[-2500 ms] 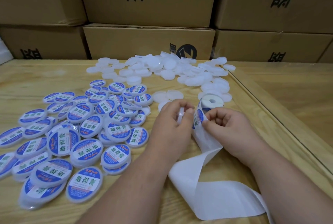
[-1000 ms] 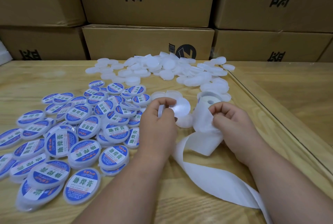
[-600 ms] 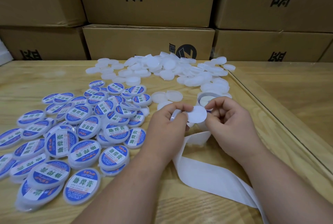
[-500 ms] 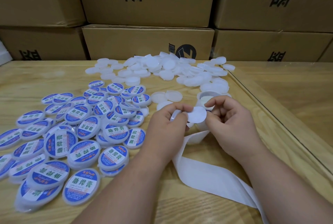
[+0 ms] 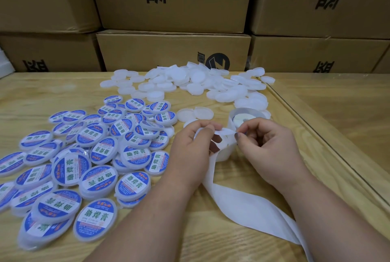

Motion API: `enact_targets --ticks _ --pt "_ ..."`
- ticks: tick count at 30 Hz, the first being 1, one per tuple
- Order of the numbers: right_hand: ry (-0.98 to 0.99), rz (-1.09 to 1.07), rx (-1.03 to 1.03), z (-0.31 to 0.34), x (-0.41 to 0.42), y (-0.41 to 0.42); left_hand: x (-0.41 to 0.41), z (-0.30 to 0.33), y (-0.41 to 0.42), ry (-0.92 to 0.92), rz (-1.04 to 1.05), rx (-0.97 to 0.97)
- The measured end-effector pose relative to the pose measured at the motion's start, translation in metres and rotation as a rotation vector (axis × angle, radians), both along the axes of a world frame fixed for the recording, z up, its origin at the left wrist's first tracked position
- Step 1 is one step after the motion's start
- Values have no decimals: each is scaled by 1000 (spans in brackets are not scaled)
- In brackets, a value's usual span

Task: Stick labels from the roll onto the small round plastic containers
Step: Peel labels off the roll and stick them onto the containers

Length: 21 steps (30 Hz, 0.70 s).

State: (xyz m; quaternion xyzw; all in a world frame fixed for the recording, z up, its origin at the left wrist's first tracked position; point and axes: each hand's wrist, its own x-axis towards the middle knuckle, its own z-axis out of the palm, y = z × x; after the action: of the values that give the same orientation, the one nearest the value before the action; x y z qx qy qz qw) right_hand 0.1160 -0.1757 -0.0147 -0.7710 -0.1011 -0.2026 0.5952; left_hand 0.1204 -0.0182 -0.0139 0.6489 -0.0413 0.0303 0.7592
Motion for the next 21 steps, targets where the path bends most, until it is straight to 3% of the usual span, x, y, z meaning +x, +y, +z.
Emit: enact_targets --ticks 4,7,11,15,18,21 --pt "-1 4 42 2 -2 4 -1 0 1 -92 -27 -25" --pt "0 -39 95 4 -2 3 0 1 4 -104 -2 -161" --pt "87 -64 242 9 -1 2 2 6 12 -10 68 -491" --pt "173 -26 364 10 -1 0 5 9 17 94 120 -617" --pt "212 -37 411 9 2 -2 7 17 19 83 80 -701" --pt "225 -45 449 7 5 -4 7 28 18 39 -89 -774"
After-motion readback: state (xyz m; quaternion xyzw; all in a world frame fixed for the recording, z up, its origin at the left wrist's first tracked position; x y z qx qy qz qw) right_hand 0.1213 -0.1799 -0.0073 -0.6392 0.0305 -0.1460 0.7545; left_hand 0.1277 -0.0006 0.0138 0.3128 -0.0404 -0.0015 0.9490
